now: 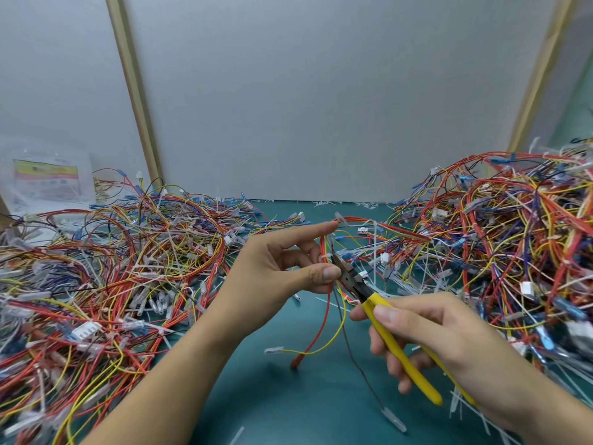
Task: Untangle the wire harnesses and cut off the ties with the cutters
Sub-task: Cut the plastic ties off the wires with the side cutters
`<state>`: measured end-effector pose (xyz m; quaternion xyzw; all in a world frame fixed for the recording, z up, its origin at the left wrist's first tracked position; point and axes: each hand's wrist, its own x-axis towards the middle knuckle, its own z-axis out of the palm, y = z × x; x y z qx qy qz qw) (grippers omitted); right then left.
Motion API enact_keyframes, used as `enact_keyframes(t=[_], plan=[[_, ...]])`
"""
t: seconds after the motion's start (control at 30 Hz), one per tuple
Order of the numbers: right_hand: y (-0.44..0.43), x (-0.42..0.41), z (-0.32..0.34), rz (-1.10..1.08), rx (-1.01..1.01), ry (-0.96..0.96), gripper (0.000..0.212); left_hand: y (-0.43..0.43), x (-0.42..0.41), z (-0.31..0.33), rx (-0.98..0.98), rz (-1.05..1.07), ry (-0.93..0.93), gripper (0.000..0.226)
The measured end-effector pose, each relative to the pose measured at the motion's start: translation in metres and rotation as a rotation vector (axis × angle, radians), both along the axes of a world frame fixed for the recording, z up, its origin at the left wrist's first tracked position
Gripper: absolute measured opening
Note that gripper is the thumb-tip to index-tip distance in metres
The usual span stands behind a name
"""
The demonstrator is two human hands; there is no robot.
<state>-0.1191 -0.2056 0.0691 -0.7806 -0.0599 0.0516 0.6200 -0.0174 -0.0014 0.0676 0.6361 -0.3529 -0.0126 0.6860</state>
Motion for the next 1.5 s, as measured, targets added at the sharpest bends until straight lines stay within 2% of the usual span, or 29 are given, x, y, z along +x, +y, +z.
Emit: enact_keyframes(t=[0.23,0.4,0.47,0.67,0.77,0.97,1.1,1.2,1.4,1.47,1.5], plan=[[-0.001,0.000,0.000,-0.012,-0.021,-0.034,0.060,0.001,0.000,0.000,0.018,0.001,0.003,0.051],[-0.001,0.000,0.000,-0.001,-0.025,-0.068,0.038,0.001,0.000,0.000,0.030,0.007,0.004,0.051],[0.000,0.000,0.000,-0.004,-0.021,-0.078,0.035,0.000,0.000,0.000,0.032,0.003,0.008,0.051],[-0.003,-0.002,0.000,-0.022,-0.006,-0.090,0.053,0.000,-0.001,0.001,0.029,0.011,0.018,0.051],[-0.002,-0.001,0.001,-0.037,0.083,-0.082,0.037,0.001,-0.001,0.002,0.024,0.020,0.021,0.051],[-0.003,0.003,-0.001,-0.157,0.256,-0.145,0.030,0.000,-0.001,0.002,0.005,0.031,0.054,0.046],[-0.008,0.010,-0.005,-0.401,0.319,-0.172,0.032,0.000,-0.003,0.001,0.029,-0.123,0.134,0.037],[-0.012,0.015,-0.007,-0.512,0.333,-0.159,0.015,-0.001,-0.006,-0.001,0.075,-0.345,0.220,0.036],[-0.010,0.014,-0.011,-0.499,0.234,-0.214,0.010,0.000,-0.011,-0.002,0.358,-0.778,0.292,0.048],[-0.009,0.014,-0.012,-0.484,0.198,-0.234,0.013,0.000,-0.011,0.000,0.423,-0.828,0.274,0.047],[-0.009,0.014,-0.013,-0.472,0.169,-0.246,0.014,0.000,-0.011,0.000,0.414,-0.778,0.239,0.043]])
